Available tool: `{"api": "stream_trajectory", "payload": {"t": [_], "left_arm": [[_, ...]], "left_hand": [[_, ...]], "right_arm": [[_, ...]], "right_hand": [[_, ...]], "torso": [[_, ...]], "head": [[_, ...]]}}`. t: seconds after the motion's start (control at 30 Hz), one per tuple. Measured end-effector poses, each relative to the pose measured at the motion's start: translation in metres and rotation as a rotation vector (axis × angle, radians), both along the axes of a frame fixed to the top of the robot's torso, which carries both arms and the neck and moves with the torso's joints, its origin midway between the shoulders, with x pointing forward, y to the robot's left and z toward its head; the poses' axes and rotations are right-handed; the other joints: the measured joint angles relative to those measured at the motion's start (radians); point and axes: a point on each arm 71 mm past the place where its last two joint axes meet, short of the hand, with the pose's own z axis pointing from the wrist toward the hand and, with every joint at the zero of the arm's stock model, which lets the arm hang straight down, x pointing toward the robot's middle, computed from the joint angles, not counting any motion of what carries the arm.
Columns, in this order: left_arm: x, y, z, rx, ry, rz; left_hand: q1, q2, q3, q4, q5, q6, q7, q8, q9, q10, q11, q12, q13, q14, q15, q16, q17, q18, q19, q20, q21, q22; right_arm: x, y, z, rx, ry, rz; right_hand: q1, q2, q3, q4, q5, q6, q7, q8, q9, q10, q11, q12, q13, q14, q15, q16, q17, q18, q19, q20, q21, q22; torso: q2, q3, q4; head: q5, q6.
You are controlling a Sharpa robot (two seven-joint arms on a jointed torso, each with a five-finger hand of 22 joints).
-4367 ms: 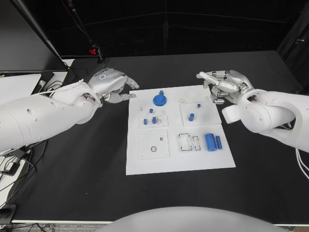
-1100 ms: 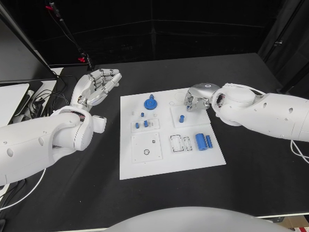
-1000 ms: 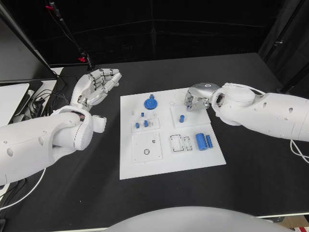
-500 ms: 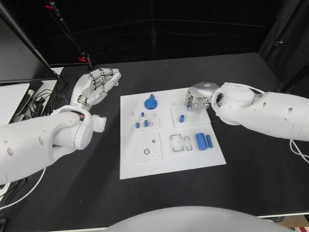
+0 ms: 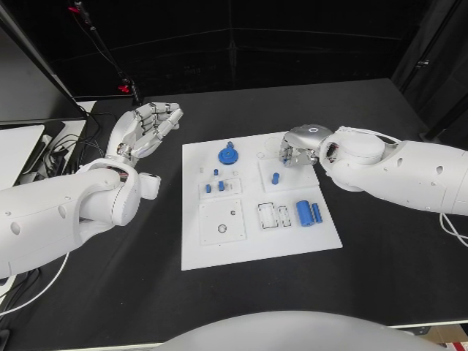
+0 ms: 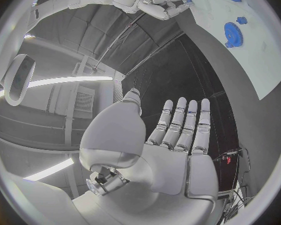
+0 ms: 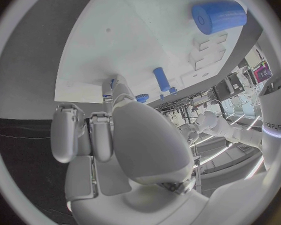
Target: Assemble the parts on the task board
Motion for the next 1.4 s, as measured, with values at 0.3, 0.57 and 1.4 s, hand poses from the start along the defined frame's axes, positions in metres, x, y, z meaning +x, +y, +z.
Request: {"api": "stream_trajectory", "payload": {"t": [0.3, 0.57, 1.4], "left_arm": [[0.0, 0.001, 0.0, 0.0, 0.0, 0.001], [0.001, 0.002, 0.0, 0.001, 0.0, 0.003], [0.005, 0.0, -0.004, 0.006, 0.002, 0.004]], "left_hand": [[0.005, 0.005, -0.003, 0.003, 0.006, 0.0, 0.0, 0.004, -0.001, 0.0, 0.0, 0.004, -0.001, -0.001, -0.001, 0.005, -0.004, 0.0, 0.001, 0.0, 0.0, -0.002], [0.005, 0.005, -0.006, 0.0, 0.016, 0.0, 0.0, 0.009, -0.002, -0.004, -0.004, 0.008, -0.001, -0.003, -0.003, 0.012, -0.009, 0.0, 0.001, 0.0, 0.0, -0.004], [0.01, 0.009, -0.008, 0.003, 0.02, 0.0, 0.0, 0.013, -0.003, -0.007, 0.0, 0.014, -0.002, -0.003, -0.003, 0.012, -0.012, 0.0, 0.001, 0.0, 0.004, -0.006]], "right_arm": [[-0.005, 0.0, 0.004, 0.029, -0.041, 0.026], [-0.011, 0.001, 0.01, 0.061, -0.081, 0.05], [-0.045, 0.052, 0.044, 0.223, -0.184, 0.244]], "right_hand": [[0.012, -0.002, 0.013, -0.005, -0.005, 0.012, 0.001, 0.0, 0.006, 0.025, 0.0, -0.013, -0.002, 0.0, 0.0, 0.0, 0.0, 0.0, 0.0, 0.0, 0.005, 0.0], [0.013, -0.001, 0.017, -0.003, -0.006, 0.012, 0.001, -0.001, 0.005, 0.025, 0.0, -0.018, -0.001, 0.0, 0.0, 0.0, 0.0, 0.0, 0.0, 0.0, 0.008, 0.0], [0.013, -0.001, 0.034, 0.0, -0.008, 0.015, 0.004, -0.006, 0.0, 0.032, 0.007, -0.044, -0.001, 0.0, 0.0, -0.004, 0.0, 0.0, 0.0, 0.0, 0.013, 0.0]], "torso": [[0.0, -0.0004, 0.0003], [0.0, -0.0004, 0.0005], [-0.001, 0.0002, 0.0006]], "head": [[0.003, -0.004], [0.003, -0.007], [0.066, -0.038]]}}
